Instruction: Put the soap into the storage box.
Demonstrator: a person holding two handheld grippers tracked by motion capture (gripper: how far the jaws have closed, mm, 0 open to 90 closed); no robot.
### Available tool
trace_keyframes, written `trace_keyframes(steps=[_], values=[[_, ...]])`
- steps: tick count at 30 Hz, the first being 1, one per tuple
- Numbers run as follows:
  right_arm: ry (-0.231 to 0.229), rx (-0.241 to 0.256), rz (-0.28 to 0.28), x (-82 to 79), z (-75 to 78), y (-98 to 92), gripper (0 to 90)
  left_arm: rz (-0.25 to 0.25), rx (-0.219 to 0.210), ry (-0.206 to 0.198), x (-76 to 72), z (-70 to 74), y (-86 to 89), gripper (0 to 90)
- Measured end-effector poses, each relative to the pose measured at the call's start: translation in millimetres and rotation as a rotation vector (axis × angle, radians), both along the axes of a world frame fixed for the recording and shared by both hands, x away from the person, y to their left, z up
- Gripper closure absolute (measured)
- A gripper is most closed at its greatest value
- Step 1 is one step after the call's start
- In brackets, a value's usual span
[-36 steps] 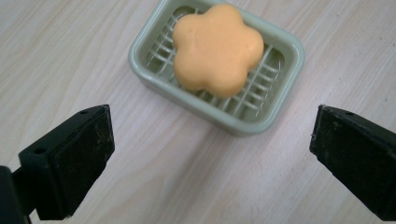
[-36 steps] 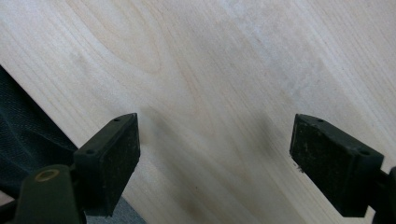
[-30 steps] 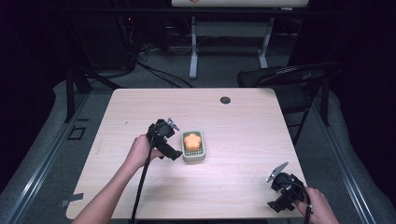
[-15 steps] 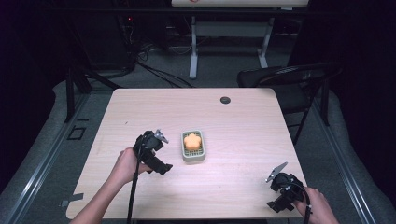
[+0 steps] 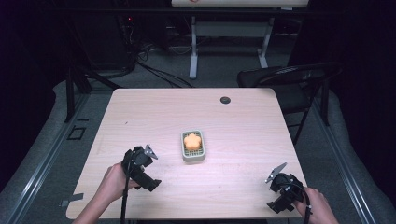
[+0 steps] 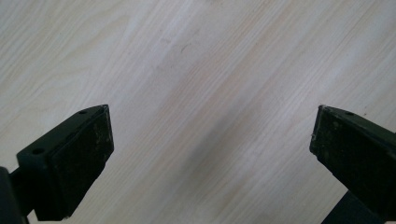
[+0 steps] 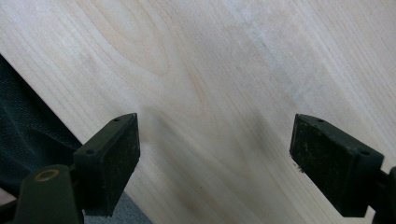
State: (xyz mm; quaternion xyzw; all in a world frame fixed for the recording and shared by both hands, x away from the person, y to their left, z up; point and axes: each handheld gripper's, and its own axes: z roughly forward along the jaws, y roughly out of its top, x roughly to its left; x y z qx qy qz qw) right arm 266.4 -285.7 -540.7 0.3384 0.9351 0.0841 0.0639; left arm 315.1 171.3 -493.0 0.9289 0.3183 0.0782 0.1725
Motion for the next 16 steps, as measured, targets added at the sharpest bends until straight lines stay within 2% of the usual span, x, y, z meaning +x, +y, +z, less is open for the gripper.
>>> trace_keyframes(steps=[1,4,7,9,10,11,16], values=[[0.0,0.008,-0.002,0.0,-0.8,-0.2,15.7,0.006,-0.003,-0.005,-1.9,-1.0,1.8,0.0],[0.004,-0.01,0.003,0.2,-0.8,-0.3,15.7,0.032,-0.027,-0.022,-6.5,-9.3,7.5,0.0],[0.009,-0.008,0.004,0.3,-1.7,-0.9,15.7,0.038,-0.027,0.004,-8.5,-20.7,10.1,0.0],[0.014,-0.006,0.007,0.5,-2.0,-1.0,15.7,0.038,-0.005,0.015,-9.2,-27.7,10.3,0.0],[0.022,-0.02,0.018,1.3,-1.0,-1.1,15.7,0.042,-0.011,0.022,-8.9,-29.1,10.6,0.0],[0.017,-0.008,0.01,0.9,-2.0,-1.1,15.7,0.042,-0.02,0.029,-8.2,-30.1,10.9,0.0],[0.023,-0.006,0.011,1.1,-3.5,-1.0,15.7,0.062,-0.026,0.02,-3.6,-31.0,11.7,0.0]])
